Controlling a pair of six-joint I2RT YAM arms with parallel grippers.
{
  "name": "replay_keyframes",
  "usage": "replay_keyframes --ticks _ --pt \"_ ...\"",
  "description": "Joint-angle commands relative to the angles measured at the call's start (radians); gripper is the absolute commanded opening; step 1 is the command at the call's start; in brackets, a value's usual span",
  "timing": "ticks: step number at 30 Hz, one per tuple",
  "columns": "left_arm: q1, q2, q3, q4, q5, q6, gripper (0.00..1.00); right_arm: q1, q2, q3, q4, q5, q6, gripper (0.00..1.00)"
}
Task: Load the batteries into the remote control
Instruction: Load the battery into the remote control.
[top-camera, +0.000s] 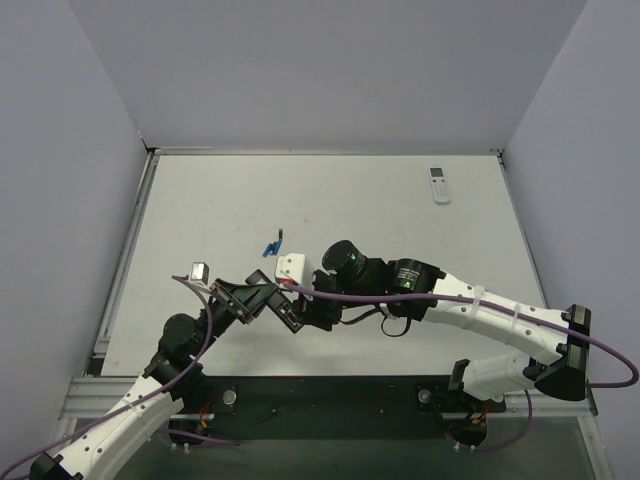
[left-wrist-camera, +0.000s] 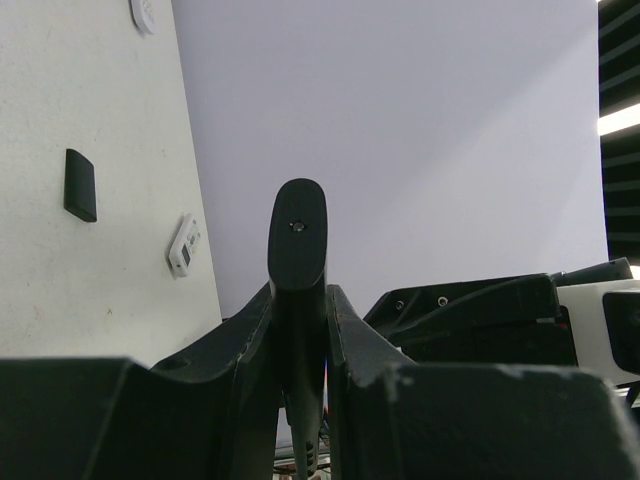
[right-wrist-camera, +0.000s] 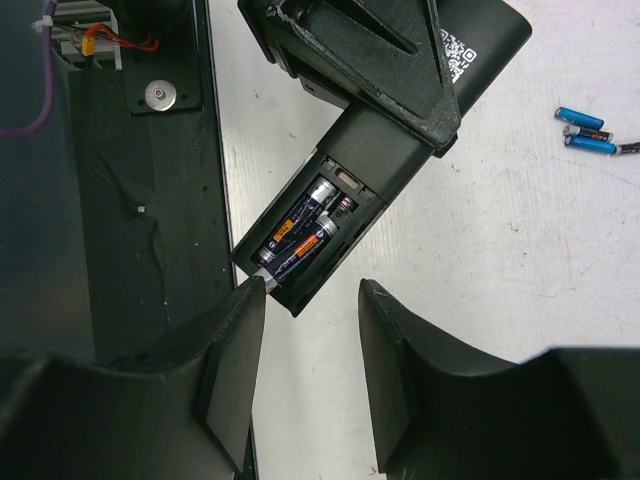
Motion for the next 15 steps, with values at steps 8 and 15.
replay_keyframes --ticks 8,15 --pt "0.0 -0.007 -0.04 0.048 0.017 -0.006 0.0 -0.013 0.026 -0.006 0.032 -0.001 -0.005 0.37" --pt "0.0 -0.007 -0.04 0.046 0.017 -0.008 0.0 -0.024 0.023 -0.008 0.044 0.042 0.01 0.35"
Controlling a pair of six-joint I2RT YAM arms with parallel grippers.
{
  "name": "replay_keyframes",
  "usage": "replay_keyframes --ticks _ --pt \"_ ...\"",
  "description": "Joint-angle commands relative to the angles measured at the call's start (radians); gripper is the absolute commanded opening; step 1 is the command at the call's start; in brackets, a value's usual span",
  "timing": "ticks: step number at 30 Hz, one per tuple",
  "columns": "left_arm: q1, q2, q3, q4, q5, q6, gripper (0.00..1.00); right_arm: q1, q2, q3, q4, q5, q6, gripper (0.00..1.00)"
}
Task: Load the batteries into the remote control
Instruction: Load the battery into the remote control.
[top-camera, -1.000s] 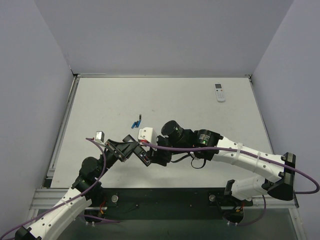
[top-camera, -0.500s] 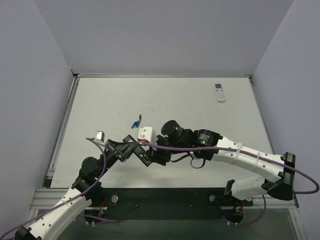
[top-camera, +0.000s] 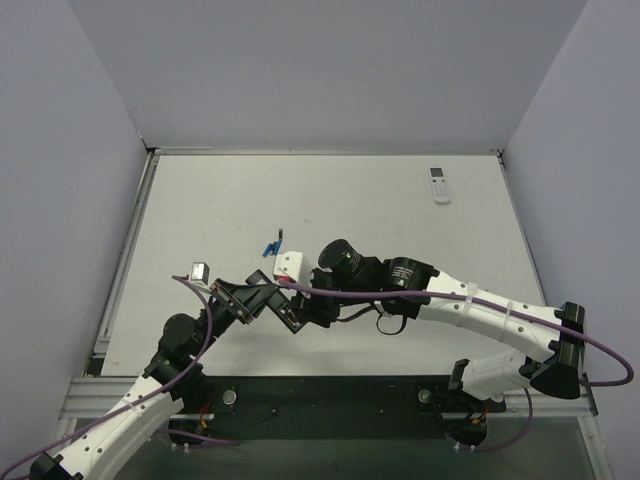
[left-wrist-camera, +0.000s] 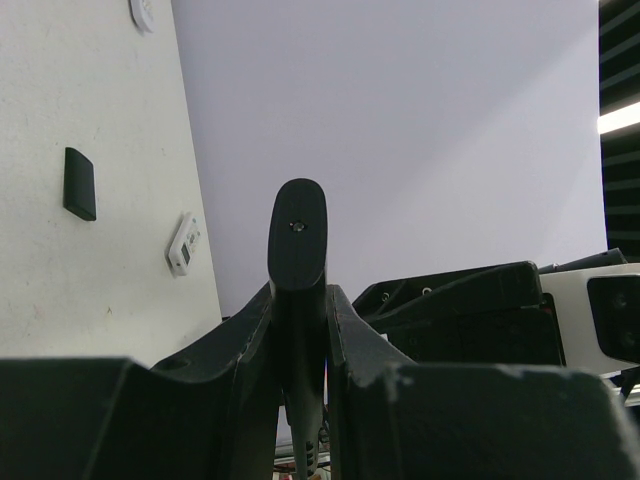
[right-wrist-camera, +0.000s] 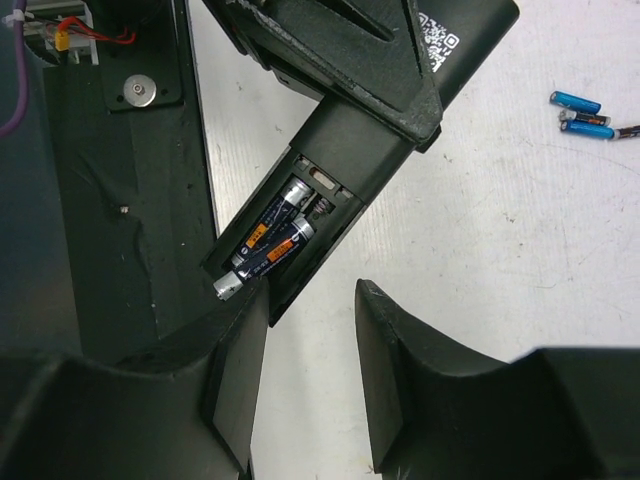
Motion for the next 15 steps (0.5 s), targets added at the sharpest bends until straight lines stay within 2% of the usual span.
replay_keyframes --ticks 1,8,15 --pt "0.0 -0.007 -0.04 0.045 0.013 -0.008 0.0 -0.012 -0.007 -0.005 0.038 0.036 0.014 0.35" --pt "0.0 -0.009 -0.04 0.04 0.006 -0.008 0.0 -0.01 -0.08 -0.006 0.041 0.025 0.024 0.35" --pt "0.0 -0.003 -0.04 0.042 0.004 -0.008 0.0 0.007 -0.102 -0.011 0.026 -0.089 0.004 0.36"
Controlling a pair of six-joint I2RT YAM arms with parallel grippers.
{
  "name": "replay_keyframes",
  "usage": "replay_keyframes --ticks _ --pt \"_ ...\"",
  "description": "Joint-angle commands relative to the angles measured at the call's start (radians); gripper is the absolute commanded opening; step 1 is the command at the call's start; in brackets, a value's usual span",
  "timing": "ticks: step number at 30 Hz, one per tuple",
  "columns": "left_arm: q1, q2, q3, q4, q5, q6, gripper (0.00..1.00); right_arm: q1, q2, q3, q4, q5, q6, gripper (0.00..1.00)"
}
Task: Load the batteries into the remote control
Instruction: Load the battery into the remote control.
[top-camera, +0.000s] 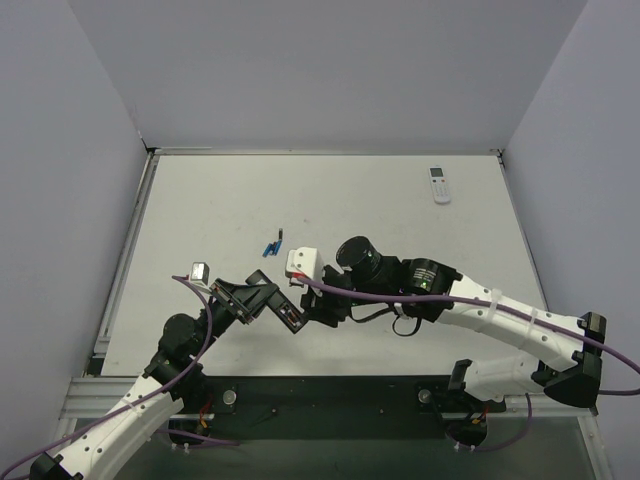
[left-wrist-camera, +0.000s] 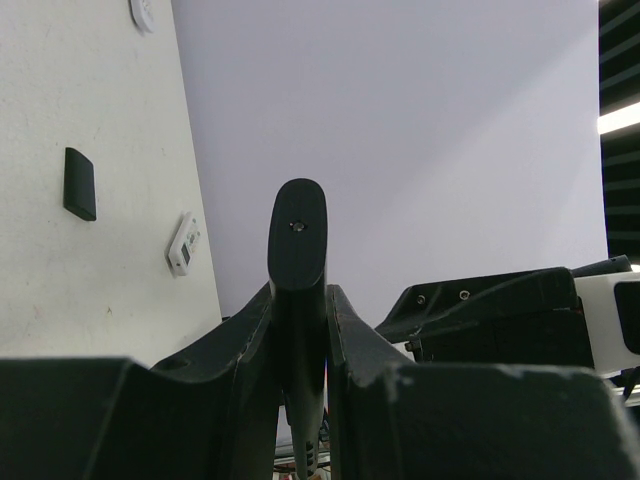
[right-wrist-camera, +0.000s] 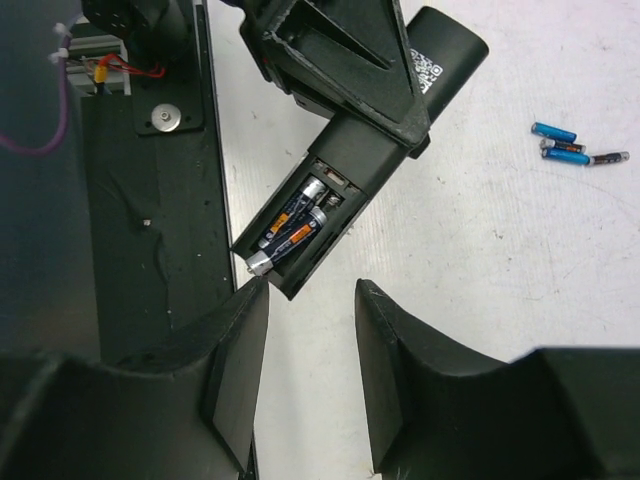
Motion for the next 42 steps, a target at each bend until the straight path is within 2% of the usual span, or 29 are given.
replay_keyframes --ticks 1,14,26,42 --pt "0.0 -0.003 -0.04 0.042 0.005 -0.008 0.0 0.017 -0.019 -0.006 0.017 -0.076 -0.007 0.37" --pt "0.001 -0.007 -0.04 0.04 0.005 -0.009 0.0 0.033 0.055 0.004 0.002 -0.087 -0.014 0.37" --pt "0.0 -0.021 -0.04 0.034 0.005 -0.014 0.0 0.026 0.086 0.004 -0.004 -0.018 -0.033 0.36" --pt "0.0 -0.026 -0.045 0.028 0.008 -0.012 0.0 0.018 0.1 0.043 -0.043 -0.093 -0.031 0.36"
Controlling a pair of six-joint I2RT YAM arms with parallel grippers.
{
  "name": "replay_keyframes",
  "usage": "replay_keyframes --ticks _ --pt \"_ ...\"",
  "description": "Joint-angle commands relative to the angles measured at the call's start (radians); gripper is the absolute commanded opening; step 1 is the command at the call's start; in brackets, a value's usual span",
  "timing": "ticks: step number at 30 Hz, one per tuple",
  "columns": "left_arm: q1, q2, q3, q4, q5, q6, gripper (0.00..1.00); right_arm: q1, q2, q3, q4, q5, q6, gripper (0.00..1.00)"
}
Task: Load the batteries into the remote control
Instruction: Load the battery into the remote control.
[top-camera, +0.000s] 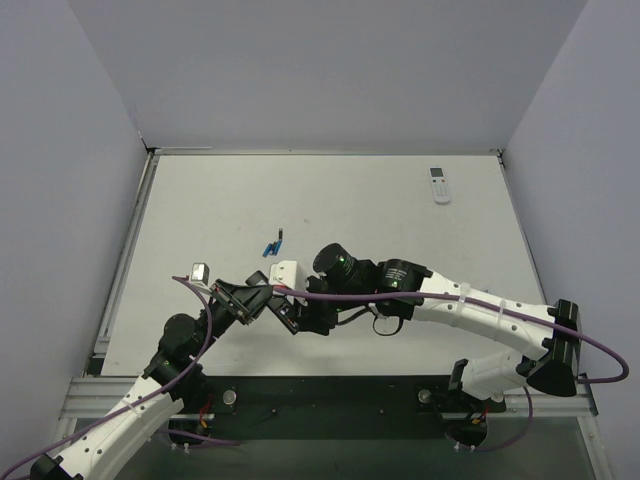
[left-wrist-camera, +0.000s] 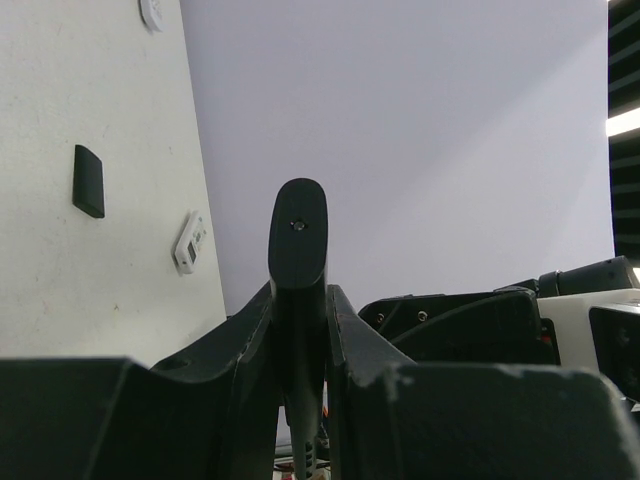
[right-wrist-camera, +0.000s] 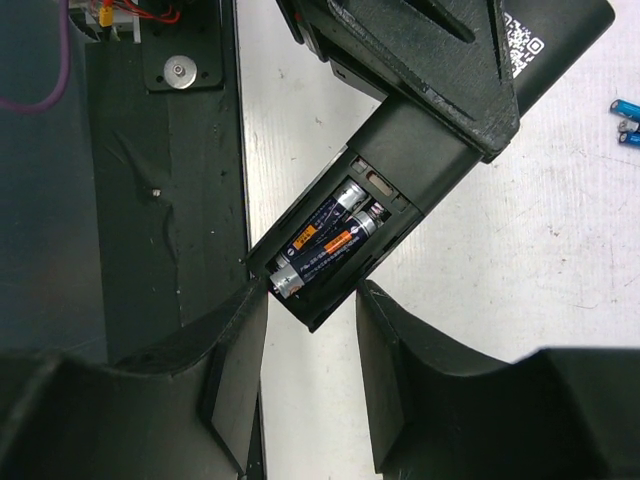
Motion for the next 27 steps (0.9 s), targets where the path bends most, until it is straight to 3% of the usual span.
replay_keyframes --ticks 1,8,12,19,27 --pt "0.0 -0.013 -0.046 0.054 0.009 -0.014 0.0 -0.005 -0.009 0.044 -0.032 -0.058 -0.008 0.37" --pt "0.0 -0.022 -0.04 0.008 0.007 0.022 0.0 -0.005 -0.081 0.041 -0.049 -0.045 0.03 0.39" --pt "0.0 -0.033 -0.04 -0.012 -0.008 0.031 0.0 -0.001 -0.1 0.062 -0.05 0.006 0.169 0.38" --pt "0.0 -0.027 -0.04 -0.007 -0.016 0.037 0.0 0.026 -0.138 0.044 -0.067 0.03 0.218 0.32" --pt "0.0 -0.027 -0.006 -0.075 -0.037 0.124 0.0 0.026 -0.034 0.18 -0.209 0.213 0.437 0.25"
